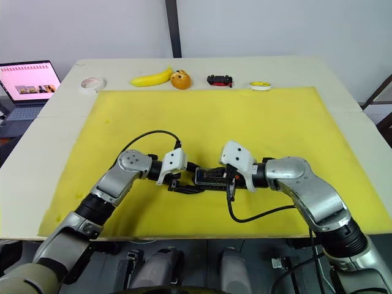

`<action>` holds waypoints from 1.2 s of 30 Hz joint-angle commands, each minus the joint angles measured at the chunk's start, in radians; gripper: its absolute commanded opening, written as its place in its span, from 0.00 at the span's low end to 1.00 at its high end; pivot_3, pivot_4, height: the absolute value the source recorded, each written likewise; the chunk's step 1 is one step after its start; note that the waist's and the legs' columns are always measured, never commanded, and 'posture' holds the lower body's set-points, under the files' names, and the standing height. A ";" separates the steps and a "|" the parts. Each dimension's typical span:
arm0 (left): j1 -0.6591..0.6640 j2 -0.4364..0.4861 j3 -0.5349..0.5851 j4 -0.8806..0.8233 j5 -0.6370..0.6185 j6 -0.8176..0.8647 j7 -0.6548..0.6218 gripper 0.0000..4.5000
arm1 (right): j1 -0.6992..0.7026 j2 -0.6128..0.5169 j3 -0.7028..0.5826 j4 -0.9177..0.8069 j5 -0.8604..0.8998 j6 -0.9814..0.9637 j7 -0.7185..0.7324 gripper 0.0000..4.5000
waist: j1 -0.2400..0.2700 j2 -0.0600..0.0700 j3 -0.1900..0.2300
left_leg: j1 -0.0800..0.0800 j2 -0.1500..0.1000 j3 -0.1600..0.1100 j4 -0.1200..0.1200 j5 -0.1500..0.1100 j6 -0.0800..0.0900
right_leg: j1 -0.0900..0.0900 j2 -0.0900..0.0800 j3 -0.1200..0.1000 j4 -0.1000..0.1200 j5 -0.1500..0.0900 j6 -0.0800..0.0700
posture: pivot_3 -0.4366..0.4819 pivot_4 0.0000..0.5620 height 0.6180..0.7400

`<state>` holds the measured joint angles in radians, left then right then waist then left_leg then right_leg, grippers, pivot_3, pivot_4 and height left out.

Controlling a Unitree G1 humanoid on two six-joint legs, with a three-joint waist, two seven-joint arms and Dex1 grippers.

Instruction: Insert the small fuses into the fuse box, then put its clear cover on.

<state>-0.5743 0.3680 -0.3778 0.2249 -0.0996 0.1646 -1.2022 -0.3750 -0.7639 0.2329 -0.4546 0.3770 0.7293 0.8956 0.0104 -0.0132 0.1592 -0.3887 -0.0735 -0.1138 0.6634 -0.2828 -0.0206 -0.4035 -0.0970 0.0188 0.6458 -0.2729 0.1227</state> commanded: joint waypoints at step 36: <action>0.042 0.019 0.002 -0.091 -0.012 0.046 0.013 0.56 | 0.199 -0.216 -0.468 -0.151 0.183 0.065 0.083 0.13 | 0.002 0.001 0.001 | -0.003 0.000 0.000 -0.001 -0.001 0.001 | -0.003 0.000 0.000 -0.001 0.000 0.000 | 0.48 0.27 1.00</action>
<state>-0.5435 0.3824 -0.3728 0.1516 -0.1049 0.1986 -1.1857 -0.1848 -0.9594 -0.1575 -0.5696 0.5329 0.8125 0.9461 0.0126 -0.0118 0.1602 -0.3915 -0.0736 -0.1134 0.6625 -0.2835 -0.0196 -0.4061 -0.0974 0.0190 0.6445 -0.2730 0.1228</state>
